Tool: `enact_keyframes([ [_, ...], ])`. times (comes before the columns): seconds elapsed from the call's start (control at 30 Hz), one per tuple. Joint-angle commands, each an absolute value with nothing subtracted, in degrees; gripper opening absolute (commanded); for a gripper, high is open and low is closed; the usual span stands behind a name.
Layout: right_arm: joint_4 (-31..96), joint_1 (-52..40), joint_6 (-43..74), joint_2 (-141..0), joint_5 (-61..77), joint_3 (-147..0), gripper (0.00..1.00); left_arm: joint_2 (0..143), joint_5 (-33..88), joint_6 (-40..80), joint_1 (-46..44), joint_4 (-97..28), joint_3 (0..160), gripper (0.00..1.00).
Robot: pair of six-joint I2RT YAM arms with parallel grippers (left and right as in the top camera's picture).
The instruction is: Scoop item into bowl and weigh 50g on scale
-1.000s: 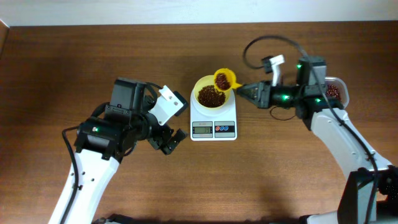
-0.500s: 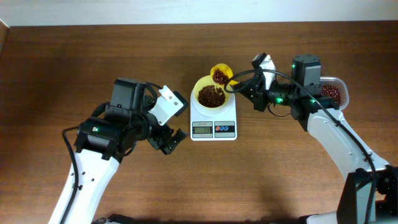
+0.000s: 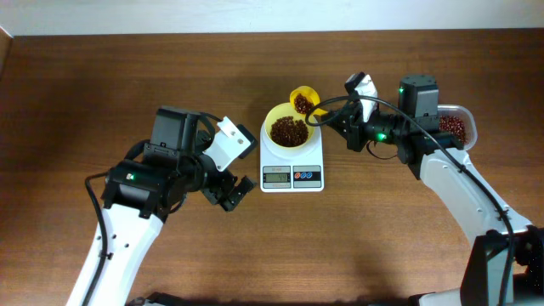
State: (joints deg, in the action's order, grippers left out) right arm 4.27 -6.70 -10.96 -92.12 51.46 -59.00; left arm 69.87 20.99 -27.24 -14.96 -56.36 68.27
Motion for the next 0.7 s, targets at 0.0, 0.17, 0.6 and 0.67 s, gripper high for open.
enact_keyframes([
  [0.0, 4.21, -6.85, -11.6, -92.36, 51.88, -59.09, 0.04, 69.65, 21.17, -27.99, -14.72, -56.27, 69.47, 0.99],
  [0.17, 4.21, -6.85, -11.79, -92.6, 48.29, -59.09, 0.04, 69.65, 21.17, -27.99, -14.72, -56.27, 69.47, 0.99],
  [0.6, 1.26, -8.01, -11.79, -93.86, 52.4, -59.05, 0.04, 69.65, 21.17, -27.99, -14.72, -56.27, 69.47, 0.99],
  [0.67, 1.91, -7.97, -11.62, -94.17, 51.2, -59.05, 0.04, 69.65, 21.17, -27.99, -14.72, -56.27, 69.47, 0.99],
])
